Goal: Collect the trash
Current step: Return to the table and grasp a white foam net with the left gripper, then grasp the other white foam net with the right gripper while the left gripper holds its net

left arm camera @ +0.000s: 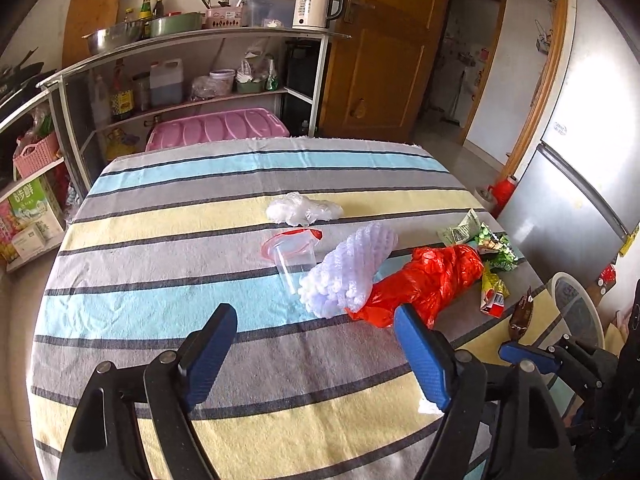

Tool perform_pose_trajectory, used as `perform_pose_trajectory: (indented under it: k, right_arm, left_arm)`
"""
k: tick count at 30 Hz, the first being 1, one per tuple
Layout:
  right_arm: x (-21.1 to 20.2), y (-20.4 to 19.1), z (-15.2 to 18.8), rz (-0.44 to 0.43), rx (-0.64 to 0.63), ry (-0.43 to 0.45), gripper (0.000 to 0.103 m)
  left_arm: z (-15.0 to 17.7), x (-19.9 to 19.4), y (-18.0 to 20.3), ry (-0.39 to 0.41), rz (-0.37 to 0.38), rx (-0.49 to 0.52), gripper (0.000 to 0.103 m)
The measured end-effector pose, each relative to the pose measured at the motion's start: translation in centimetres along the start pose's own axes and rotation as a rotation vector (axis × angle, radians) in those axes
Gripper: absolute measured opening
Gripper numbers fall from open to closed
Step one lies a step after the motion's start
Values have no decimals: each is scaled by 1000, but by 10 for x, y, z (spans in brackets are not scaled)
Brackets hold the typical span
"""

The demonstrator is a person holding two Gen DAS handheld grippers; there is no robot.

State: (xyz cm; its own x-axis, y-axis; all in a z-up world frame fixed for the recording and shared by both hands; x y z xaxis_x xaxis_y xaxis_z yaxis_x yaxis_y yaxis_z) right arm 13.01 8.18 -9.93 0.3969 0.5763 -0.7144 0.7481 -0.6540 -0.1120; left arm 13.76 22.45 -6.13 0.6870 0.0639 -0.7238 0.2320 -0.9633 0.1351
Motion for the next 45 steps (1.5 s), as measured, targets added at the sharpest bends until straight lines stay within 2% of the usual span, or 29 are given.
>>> perform_pose_trajectory:
  k: [4,7,10,15,21,22,25,29,33,41,45]
  right_arm:
    - [1,2,0,-22,17,-12,59]
    - [2,4,0,-41,30,-20,58]
    - [2,3,1,-62,23,-25,53]
    - [4,-2,0,-87,5,-30,46]
    - [3,-3,3,-111,14,-33,42]
    - [3,-4,4,-114,13,-33,41]
    - [2,-7,4,-120,1,-36,40]
    - [1,-9,9,-129,-7,-43,40]
    - [0,-13,11,-110,-36,-47,40]
    - [-8,-10,10,-92,-13,-12,28]
    - [-12,-8,9,-85,2,-1,26]
  left_arm:
    - [-14,10,4,-5,23,4,81]
    - [-25,20,7,-9,7,24,81]
    - [-33,29,11,-18,24,43,81]
    - [-33,52,13,-81,24,53,80]
    - [-27,65,13,-114,34,41,66]
    - [-26,66,13,-114,34,39,61]
    - [-23,67,14,-129,49,36,55]
    - [-20,68,14,-144,53,38,55]
    - [-18,68,16,-140,47,46,49]
    - [-16,53,12,-104,57,18,47]
    - [-12,37,12,-81,71,11,47]
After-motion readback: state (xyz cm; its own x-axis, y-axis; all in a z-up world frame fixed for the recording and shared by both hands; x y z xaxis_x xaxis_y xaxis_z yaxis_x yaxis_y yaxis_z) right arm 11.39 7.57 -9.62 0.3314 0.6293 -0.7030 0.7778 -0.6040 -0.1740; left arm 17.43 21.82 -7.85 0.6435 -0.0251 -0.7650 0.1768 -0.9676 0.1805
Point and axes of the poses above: each gripper's, at about its wrist camera, not at the fingertips, and x roughly the way its jaws point, y to its right, z to its underside, the point moved 7 cm from there along x, roughly the way its jaws point
